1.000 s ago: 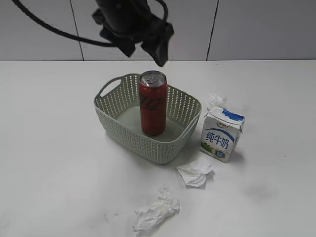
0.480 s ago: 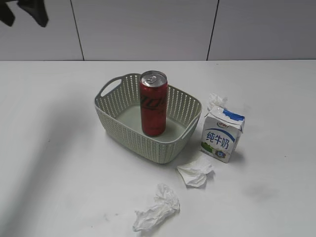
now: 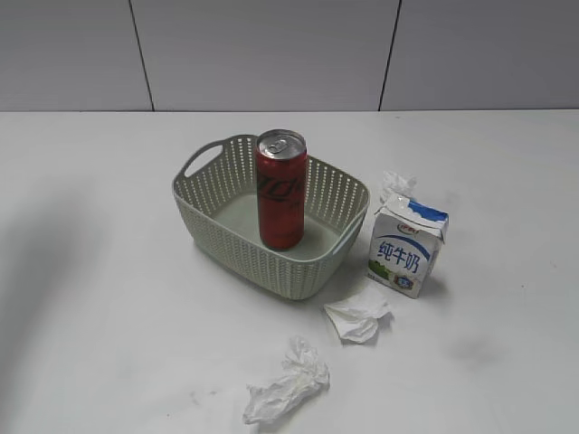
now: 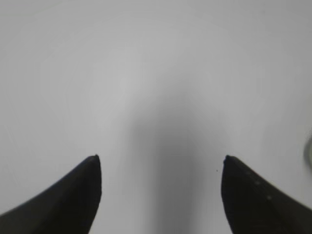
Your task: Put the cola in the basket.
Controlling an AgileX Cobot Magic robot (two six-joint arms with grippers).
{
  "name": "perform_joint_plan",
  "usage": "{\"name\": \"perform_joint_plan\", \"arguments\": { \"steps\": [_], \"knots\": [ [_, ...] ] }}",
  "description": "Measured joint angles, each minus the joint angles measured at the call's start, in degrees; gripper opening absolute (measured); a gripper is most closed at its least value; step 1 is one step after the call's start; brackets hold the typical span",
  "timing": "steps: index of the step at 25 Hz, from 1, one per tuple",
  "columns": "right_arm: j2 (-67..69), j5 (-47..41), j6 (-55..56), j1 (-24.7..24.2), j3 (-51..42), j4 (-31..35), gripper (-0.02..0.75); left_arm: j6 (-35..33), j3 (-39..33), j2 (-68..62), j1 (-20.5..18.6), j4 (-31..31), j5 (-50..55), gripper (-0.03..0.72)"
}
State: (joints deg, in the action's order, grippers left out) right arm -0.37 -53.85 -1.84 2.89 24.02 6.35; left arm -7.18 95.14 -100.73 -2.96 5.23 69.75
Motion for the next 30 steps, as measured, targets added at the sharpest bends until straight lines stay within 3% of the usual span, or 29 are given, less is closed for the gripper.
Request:
{"name": "perform_joint_plan", "arguments": {
  "steps": [8,18,24,30],
  "knots": [
    [0.0,0.0,0.0,0.0,0.0,0.0,0.572,0.0,-21.7,17.2,0.0,0.05,-0.11,0.581],
    [0.0,0.0,0.0,0.0,0.0,0.0,0.572,0.0,-48.09,47.51,0.0,-0.52,-3.72,0.58],
    [0.0,0.0,0.0,0.0,0.0,0.0,0.572,0.0,-58.59,65.37,0.0,-0.7,-4.53,0.58],
    [0.0,0.0,0.0,0.0,0.0,0.0,0.572,0.0,-63.8,80.48,0.0,-0.92,-4.72,0.578]
  ]
}}
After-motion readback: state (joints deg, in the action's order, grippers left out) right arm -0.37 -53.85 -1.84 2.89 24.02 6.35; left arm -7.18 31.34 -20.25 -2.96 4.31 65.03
